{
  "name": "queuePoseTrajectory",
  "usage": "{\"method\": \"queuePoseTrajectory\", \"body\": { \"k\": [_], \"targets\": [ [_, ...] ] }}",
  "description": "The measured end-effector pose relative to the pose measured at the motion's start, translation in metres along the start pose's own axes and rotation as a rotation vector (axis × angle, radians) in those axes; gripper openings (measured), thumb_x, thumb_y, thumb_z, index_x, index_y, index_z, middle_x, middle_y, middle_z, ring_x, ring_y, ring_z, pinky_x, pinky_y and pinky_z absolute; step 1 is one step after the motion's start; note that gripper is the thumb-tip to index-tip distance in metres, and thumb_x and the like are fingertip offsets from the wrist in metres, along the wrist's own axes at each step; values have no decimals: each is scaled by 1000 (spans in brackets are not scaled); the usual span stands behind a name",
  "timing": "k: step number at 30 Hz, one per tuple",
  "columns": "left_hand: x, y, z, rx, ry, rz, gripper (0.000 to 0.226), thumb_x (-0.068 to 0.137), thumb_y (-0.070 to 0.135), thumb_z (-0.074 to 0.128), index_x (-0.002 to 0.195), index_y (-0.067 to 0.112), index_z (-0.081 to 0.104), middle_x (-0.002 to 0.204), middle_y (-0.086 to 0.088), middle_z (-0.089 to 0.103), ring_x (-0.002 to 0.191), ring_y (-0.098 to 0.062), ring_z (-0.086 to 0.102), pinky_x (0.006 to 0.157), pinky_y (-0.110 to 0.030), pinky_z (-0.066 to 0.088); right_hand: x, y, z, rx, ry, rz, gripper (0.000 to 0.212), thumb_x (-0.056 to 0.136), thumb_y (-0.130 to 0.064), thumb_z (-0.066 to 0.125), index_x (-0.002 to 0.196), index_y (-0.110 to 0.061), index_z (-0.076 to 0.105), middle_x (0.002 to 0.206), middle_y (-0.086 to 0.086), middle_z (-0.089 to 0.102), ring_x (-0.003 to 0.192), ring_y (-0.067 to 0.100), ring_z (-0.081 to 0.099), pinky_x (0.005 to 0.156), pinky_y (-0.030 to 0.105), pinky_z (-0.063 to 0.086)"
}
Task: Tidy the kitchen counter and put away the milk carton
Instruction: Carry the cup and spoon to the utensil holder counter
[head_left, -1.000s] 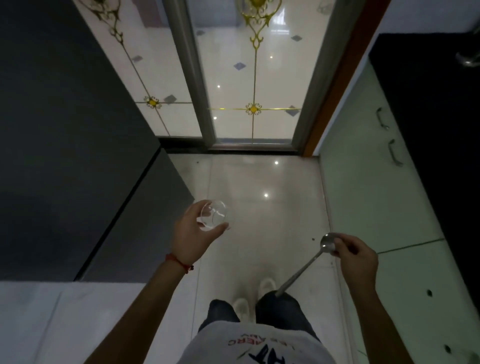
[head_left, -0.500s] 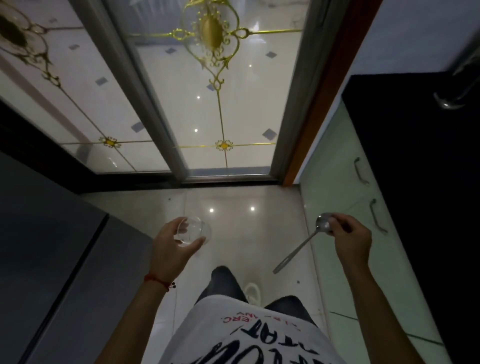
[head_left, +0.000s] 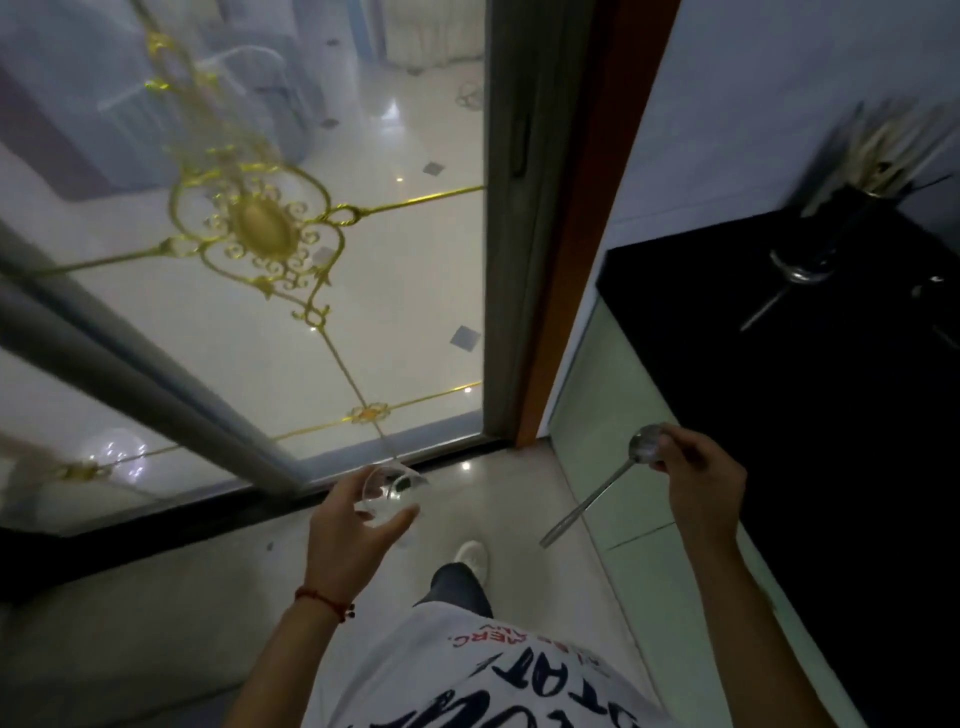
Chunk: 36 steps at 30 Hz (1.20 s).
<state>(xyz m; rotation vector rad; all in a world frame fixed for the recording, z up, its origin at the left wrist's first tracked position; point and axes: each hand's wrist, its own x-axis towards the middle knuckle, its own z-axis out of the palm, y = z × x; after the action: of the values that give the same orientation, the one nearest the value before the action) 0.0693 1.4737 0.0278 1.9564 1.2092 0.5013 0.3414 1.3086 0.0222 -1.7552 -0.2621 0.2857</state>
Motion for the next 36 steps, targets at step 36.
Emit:
{"method": "queuePoseTrajectory", "body": {
  "k": [36],
  "targets": [
    [276,301,276,-96,-630,494,52,64,14,82,108,23,55,94,15,55,88,0,55,69,1,43,375,-153,-157,-266,716,-475,17,85,-7,56,96,1,68,91,5,62,74,-18,55,75,-1,41]
  ]
}}
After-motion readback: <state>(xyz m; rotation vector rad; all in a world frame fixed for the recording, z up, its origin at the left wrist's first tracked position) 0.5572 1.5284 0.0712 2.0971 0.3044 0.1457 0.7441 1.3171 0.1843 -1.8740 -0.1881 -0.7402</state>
